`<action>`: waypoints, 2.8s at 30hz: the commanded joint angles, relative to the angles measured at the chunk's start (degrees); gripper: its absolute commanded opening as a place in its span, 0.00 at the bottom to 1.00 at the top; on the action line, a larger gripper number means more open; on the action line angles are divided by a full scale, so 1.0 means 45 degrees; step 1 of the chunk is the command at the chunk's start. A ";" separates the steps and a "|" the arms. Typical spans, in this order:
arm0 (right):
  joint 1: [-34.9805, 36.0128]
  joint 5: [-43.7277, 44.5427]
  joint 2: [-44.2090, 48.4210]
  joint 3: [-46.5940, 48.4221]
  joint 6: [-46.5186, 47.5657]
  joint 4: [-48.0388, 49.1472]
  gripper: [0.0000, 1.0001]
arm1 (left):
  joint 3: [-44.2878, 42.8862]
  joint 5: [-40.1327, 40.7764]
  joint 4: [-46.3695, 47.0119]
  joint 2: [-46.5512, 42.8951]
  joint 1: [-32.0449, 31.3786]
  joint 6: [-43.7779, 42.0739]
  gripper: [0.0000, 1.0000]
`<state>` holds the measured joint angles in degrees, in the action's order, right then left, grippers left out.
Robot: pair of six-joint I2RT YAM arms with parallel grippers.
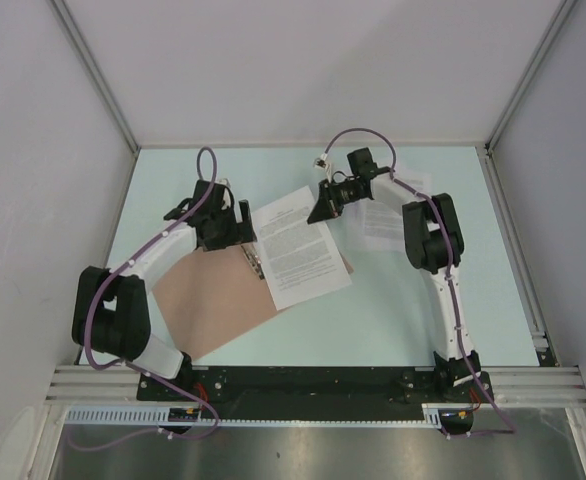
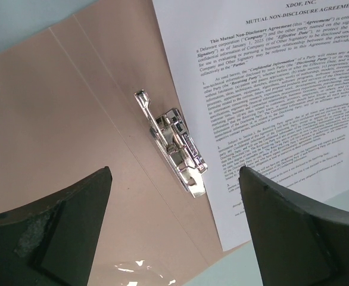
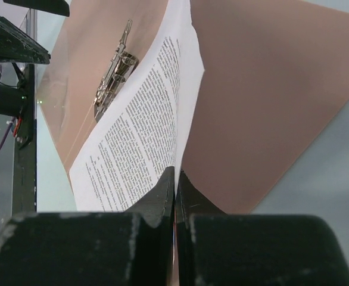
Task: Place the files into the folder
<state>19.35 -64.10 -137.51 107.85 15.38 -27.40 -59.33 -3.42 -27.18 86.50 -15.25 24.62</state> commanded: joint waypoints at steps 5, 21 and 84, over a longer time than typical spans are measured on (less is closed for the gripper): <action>0.0581 -0.0308 -0.1023 0.1831 0.0585 -0.0961 0.00 | 0.0508 -0.0021 0.0746 0.0016 0.0321 0.0368 0.94; 0.0855 0.0630 -0.2136 0.4040 0.1388 -0.2526 0.00 | 0.0821 -0.0236 0.0923 -0.0218 0.0439 0.0446 0.93; -0.1367 1.3479 0.4030 0.0609 -0.6126 -0.2449 1.00 | -0.0069 -0.2230 0.7634 -0.0244 -0.2838 0.2847 0.97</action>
<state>21.65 -20.03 -131.28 116.97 0.01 -36.53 -53.04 -12.12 -7.79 79.18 -19.79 32.18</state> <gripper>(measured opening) 0.994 0.975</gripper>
